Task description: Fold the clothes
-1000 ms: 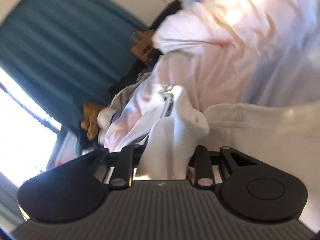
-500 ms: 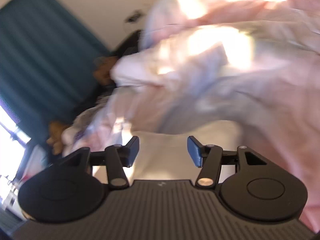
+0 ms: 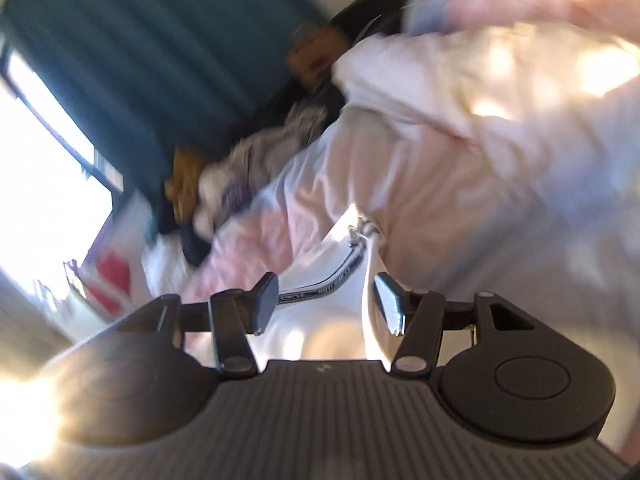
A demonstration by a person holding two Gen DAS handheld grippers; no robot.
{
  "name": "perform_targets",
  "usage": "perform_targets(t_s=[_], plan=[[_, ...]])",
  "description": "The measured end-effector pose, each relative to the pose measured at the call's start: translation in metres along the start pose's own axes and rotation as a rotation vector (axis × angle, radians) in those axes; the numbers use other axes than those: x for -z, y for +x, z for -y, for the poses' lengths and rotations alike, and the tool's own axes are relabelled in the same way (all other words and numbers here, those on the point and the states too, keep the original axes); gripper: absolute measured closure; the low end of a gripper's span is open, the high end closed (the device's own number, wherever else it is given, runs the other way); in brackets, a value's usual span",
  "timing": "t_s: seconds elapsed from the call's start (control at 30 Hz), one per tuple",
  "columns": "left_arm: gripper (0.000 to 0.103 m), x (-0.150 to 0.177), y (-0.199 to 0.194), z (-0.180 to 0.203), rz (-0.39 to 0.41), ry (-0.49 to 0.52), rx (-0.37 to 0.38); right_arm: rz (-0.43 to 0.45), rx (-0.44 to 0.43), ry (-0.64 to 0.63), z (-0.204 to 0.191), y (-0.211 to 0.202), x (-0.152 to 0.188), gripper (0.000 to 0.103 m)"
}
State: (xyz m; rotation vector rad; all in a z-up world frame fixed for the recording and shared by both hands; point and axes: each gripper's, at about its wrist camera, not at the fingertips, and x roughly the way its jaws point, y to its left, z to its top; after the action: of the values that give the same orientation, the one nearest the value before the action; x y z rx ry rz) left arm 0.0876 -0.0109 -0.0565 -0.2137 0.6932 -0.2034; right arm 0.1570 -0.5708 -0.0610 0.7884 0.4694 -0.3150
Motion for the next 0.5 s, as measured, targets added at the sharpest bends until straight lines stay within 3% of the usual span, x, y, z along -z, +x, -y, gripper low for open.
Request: perform_targets(t_s=[0.17,0.27,0.33,0.4,0.43,0.5], plan=[[0.000,0.002,0.029,-0.001,-0.055,0.012,0.023,-0.112,0.157,-0.157,-0.002,0.065,-0.035,0.046],[0.000,0.002,0.045,-0.003,-0.074,0.013,0.025,-0.198,0.156,-0.121,0.012,0.101,-0.046,0.047],[0.000,0.000,0.054,-0.003,-0.078,0.015,0.026,-0.229,0.090,-0.097,0.016,0.113,-0.048,0.049],[0.000,-0.002,0.060,-0.002,-0.083,0.014,0.033,-0.219,0.020,-0.108,0.013,0.116,-0.047,0.057],[0.000,-0.002,0.062,-0.002,-0.083,0.017,0.037,-0.200,0.008,-0.138,0.006,0.114,-0.047,0.079],[0.000,-0.002,0.062,-0.003,-0.083,0.030,0.041,-0.118,-0.021,-0.196,-0.010,0.103,-0.054,0.083]])
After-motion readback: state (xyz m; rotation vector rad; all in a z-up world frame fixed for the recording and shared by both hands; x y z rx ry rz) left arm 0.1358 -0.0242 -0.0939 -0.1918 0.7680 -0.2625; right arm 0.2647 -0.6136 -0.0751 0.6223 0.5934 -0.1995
